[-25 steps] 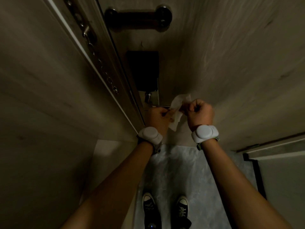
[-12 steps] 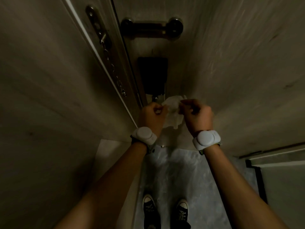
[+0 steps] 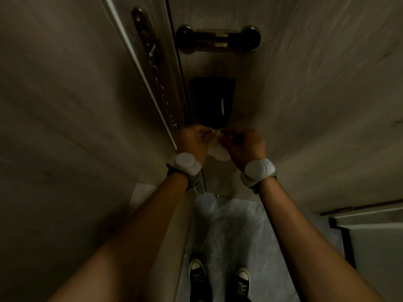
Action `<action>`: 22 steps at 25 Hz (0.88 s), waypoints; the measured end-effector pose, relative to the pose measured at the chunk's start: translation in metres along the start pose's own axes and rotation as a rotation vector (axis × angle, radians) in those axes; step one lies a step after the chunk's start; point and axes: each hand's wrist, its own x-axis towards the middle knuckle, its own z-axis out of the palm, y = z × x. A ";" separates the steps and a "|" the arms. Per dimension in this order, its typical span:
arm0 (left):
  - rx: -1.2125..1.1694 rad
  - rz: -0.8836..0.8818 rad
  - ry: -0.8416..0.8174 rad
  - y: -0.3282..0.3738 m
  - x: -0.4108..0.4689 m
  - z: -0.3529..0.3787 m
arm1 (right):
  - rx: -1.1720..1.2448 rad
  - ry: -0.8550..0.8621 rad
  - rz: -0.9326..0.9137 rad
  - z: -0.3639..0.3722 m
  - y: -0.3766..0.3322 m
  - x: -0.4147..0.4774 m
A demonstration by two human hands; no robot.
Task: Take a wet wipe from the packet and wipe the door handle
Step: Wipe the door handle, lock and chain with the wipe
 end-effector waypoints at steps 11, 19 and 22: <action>-0.023 -0.032 -0.066 -0.007 0.002 -0.006 | -0.111 -0.016 -0.105 0.014 -0.004 0.008; -0.016 -0.077 -0.056 0.002 -0.014 -0.005 | -0.170 -0.032 -0.080 0.002 -0.001 0.000; -0.035 -0.095 -0.091 0.010 -0.019 0.001 | -0.160 -0.027 -0.035 -0.006 0.003 -0.003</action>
